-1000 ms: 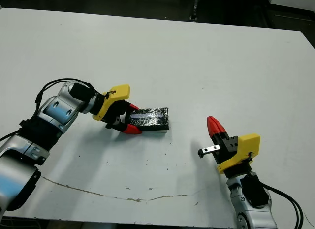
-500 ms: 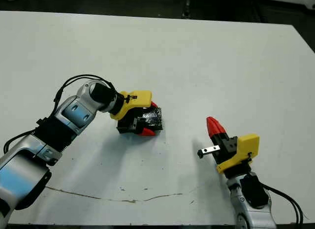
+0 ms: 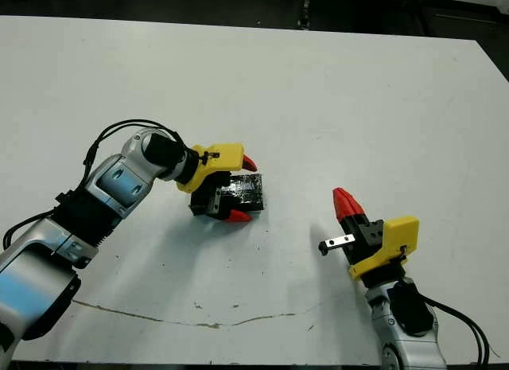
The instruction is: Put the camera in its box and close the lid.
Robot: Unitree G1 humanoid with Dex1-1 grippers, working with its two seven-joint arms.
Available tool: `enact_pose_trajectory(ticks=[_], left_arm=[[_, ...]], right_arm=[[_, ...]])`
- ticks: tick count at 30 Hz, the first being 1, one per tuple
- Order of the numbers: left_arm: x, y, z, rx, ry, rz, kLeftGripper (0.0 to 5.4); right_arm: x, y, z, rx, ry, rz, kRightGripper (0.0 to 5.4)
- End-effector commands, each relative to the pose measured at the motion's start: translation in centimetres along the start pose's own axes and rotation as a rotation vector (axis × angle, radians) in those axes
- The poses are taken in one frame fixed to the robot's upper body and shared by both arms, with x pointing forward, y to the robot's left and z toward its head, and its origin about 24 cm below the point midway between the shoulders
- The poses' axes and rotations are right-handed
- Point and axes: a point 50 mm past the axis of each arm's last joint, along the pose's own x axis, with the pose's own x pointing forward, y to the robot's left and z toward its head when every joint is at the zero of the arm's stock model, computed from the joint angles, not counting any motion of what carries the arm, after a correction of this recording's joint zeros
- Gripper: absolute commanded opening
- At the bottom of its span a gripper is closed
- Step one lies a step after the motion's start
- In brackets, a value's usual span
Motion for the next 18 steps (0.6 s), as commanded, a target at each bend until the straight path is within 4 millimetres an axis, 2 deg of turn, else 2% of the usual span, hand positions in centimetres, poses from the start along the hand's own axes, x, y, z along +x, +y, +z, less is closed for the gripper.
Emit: enact_pose_trajectory(ticks=[1,9,18], left_arm=[[0.7,-1.5,-3.0,-0.113,0.052,-0.033,5.39],[-0.4,-1.2,-2.3,-0.161,-0.086,-0.007,5.39],[-2.3,-0.7,-1.8,-0.317,-0.229,0.021,5.39]], right_arm=[[-0.2,-0.2,-0.1,-0.003,0.002,-0.001,0.0],[-0.2,-0.2,-0.2,-0.004,0.015,-0.005,0.0],[-0.3,-0.2,-0.3,0.01,0.02,0.006,0.0]])
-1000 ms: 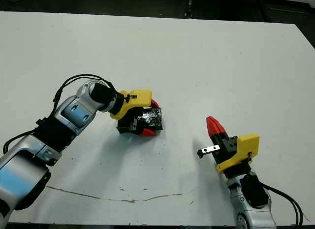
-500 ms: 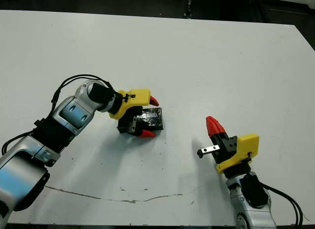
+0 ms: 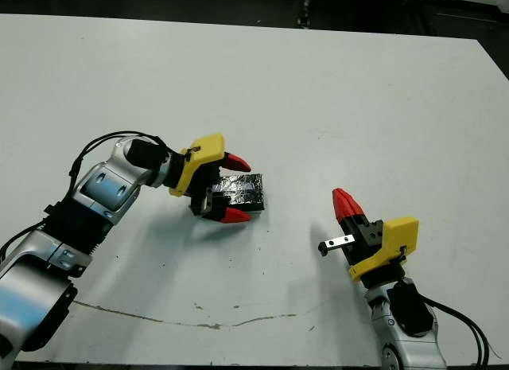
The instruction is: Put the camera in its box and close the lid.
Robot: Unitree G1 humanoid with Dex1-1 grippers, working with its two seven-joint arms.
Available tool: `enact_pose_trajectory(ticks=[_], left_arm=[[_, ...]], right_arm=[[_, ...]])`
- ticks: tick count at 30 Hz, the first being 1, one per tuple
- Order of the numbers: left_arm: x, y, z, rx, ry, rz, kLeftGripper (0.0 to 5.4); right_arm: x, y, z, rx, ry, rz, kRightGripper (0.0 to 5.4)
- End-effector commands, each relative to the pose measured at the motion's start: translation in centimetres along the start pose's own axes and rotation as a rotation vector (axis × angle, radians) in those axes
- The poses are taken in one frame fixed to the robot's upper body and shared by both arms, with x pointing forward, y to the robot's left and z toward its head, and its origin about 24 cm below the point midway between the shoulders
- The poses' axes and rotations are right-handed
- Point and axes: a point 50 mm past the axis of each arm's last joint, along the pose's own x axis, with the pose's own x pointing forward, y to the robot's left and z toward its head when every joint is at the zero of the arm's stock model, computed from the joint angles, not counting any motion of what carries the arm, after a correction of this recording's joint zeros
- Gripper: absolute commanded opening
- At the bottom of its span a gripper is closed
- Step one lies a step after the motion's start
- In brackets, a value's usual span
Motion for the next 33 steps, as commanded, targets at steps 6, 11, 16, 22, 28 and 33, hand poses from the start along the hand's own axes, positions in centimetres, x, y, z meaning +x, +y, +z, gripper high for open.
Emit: enact_pose_trajectory(ticks=[6,11,16,22,28,33], left_arm=[[-2.0,0.2,0.4,-0.056,-0.09,0.038,5.39],[-2.7,0.4,0.5,-0.067,-0.137,0.071,5.39],[-3.9,0.8,0.4,-0.068,-0.172,0.144,5.39],[-5.2,1.0,0.1,-0.124,-0.27,0.25,5.39],[-5.0,-0.9,0.5,-0.233,-0.431,0.587,5.11],[-3.6,-2.4,1.0,-0.252,-0.499,0.631,4.38]], right_arm=[[-0.3,-0.2,-0.3,0.002,0.024,0.004,0.0],[-0.3,-0.2,-0.3,-0.004,0.028,0.007,0.0],[-0.3,-0.1,-0.3,-0.005,0.031,0.006,0.0],[-0.3,-0.2,-0.3,0.0,0.022,0.014,0.0],[-0.3,-0.1,-0.4,0.003,0.03,0.01,0.0],[-0.3,-0.1,-0.4,0.0,0.029,0.007,0.0]])
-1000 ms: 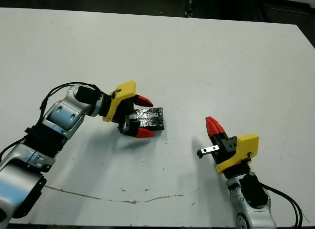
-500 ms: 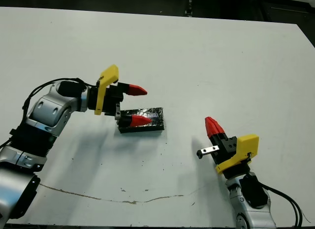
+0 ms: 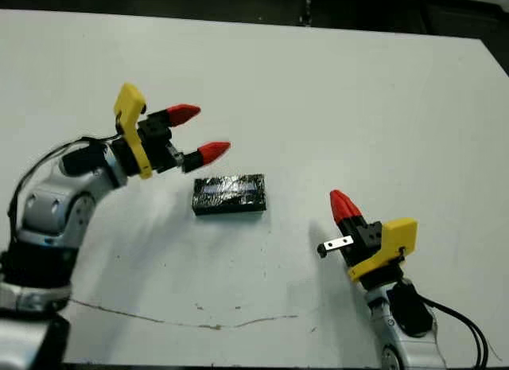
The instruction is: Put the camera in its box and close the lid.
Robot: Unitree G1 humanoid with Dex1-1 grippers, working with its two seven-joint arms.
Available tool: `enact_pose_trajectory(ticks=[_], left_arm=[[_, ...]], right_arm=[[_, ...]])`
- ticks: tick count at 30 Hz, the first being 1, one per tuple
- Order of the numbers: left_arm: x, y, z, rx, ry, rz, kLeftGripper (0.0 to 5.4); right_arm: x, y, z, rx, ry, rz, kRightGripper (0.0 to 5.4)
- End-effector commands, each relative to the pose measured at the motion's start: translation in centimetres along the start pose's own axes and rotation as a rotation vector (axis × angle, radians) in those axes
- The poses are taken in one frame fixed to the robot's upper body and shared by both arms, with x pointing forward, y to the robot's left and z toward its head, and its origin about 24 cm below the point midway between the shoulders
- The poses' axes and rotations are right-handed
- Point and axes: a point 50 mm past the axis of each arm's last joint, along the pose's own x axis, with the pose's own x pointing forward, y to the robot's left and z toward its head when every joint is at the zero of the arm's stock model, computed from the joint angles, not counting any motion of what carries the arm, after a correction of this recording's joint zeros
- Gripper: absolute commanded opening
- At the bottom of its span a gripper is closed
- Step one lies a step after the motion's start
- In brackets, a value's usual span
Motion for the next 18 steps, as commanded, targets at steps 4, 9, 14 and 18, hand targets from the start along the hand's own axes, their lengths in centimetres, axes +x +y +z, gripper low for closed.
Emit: enact_pose_trajectory(ticks=[4,9,14,18], left_arm=[[-0.2,-2.2,-0.3,0.006,0.004,-0.016,3.79],[0.0,-3.0,-0.9,-0.034,0.045,-0.03,3.05],[0.3,-3.4,-1.0,-0.029,0.101,-0.027,2.33],[0.6,-3.6,-1.3,-0.018,0.148,-0.033,1.66]], right_arm=[[-0.2,-0.2,-0.2,-0.005,0.02,-0.009,0.0],[-0.2,-0.2,-0.1,-0.018,0.017,-0.009,0.0],[-0.2,-0.3,-0.1,-0.018,0.02,-0.01,0.0],[-0.1,-0.3,-0.1,-0.028,0.011,-0.008,0.0]])
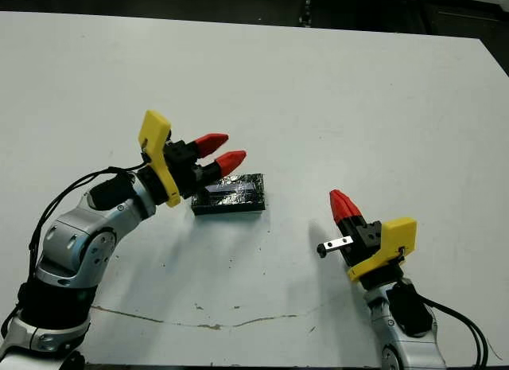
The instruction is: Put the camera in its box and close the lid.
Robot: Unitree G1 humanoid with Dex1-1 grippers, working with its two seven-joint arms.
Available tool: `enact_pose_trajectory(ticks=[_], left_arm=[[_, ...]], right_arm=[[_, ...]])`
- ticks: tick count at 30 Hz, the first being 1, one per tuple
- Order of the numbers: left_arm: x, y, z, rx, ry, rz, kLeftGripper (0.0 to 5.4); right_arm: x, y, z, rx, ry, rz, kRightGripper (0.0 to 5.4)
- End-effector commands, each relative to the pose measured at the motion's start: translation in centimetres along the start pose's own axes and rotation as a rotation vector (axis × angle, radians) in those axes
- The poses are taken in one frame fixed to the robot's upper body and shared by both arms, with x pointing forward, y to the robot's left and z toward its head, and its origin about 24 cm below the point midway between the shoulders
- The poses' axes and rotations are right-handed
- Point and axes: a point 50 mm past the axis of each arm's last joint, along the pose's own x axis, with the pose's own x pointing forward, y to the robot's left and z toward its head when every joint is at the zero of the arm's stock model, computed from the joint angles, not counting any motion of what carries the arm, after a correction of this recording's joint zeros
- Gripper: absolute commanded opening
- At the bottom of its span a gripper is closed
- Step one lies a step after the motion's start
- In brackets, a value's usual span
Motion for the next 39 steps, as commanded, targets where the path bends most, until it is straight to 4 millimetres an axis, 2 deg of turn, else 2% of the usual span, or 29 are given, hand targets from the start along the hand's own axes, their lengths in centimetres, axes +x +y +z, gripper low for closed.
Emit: enact_pose_trajectory(ticks=[1,11,17,39], left_arm=[[0.2,0.1,-0.3,0.029,0.057,-0.001,1.54],[0.7,0.4,-2.2,0.021,0.199,0.009,0.01],[0.6,0.1,-3.6,-0.026,0.297,0.032,0.01],[0.9,0.0,-6.6,-0.045,0.379,0.033,0.01]], right_arm=[[-0.1,-0.3,-0.1,-0.02,0.007,-0.005,0.0],[-0.1,-0.2,-0.1,-0.013,0.01,-0.006,0.0],[-0.1,-0.2,0.0,-0.021,0.013,-0.004,0.0],[-0.2,-0.2,-0.1,-0.017,0.013,-0.008,0.0]])
